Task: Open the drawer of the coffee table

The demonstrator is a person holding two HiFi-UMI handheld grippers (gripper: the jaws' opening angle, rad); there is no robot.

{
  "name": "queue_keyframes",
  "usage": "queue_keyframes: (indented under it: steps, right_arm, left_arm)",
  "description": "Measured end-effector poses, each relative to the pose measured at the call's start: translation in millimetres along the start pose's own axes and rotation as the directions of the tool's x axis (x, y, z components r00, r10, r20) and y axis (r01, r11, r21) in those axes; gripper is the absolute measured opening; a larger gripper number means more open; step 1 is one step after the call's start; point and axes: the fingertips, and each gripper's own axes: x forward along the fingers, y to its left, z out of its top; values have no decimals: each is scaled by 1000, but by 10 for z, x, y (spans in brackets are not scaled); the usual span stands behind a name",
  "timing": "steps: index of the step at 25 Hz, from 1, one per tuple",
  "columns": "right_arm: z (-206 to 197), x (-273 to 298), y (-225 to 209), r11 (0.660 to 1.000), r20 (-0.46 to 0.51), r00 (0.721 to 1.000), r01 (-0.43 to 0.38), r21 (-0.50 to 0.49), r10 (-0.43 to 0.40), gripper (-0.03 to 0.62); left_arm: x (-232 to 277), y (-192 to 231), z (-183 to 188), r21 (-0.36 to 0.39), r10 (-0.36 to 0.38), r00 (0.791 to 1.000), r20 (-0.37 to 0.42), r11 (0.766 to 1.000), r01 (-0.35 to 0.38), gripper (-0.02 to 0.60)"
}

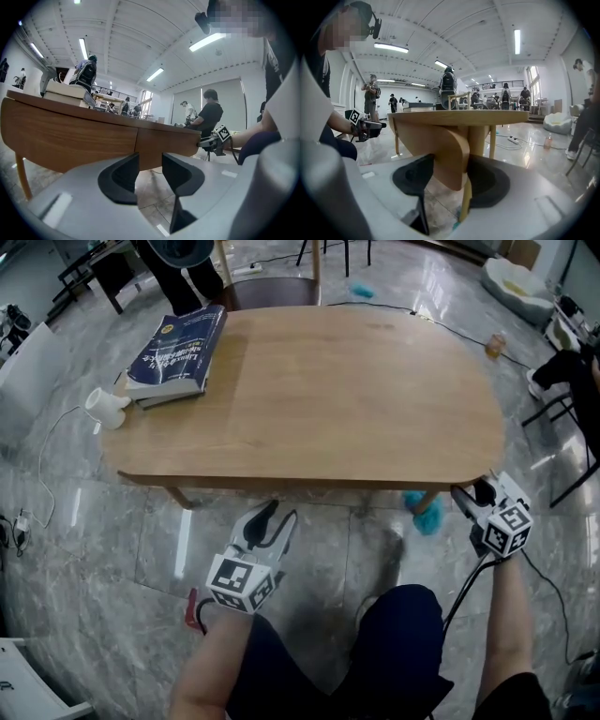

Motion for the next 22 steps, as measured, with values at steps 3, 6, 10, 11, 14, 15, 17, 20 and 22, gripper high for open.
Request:
queue_keyframes:
  steps: [3, 6, 10, 11, 14, 15, 17, 20, 22]
  right_arm:
    - [-8, -49, 2, 999, -2, 999, -39, 3, 39, 214]
    - [-46, -93, 39, 996, -20, 996, -84, -11, 84, 195]
    - [-58, -106, 64, 996, -24, 996, -90, -11, 90, 190]
    - [-53, -111, 67, 996, -24, 996, -90, -8, 90, 190]
    - [-66, -156, 85, 995, -29, 994, -101, -5, 101, 186]
    - [-74, -177, 103, 994, -31, 994, -107, -6, 106, 184]
    - [-98, -227, 153, 993, -35, 993, -115, -9, 115, 182]
    - [-147, -304, 243, 993, -40, 992, -119, -11, 118, 181]
    - [-171, -335, 274, 994, -43, 993, -111, -12, 110, 181]
  left_arm:
    - [0, -23, -27, 2, -8, 1000, -6, 1000, 8, 161]
    - [15, -11, -63, 0, -2, 1000, -7, 1000, 2, 161]
    - [68, 22, -100, -6, 20, 1000, -9, 1000, -20, 167]
    - [80, 31, -92, -8, 23, 1000, -8, 1000, -23, 172]
    - [134, 45, -67, -5, 12, 1000, -7, 1000, -12, 190]
    - [158, 45, -60, -1, 6, 1000, -7, 1000, -6, 195]
    - [205, 48, -39, 8, 1, 1000, -1, 1000, -1, 199]
    - [244, 46, -16, 9, -13, 1000, 12, 1000, 12, 210]
    - [270, 8, -14, 17, -35, 999, 16, 999, 35, 213]
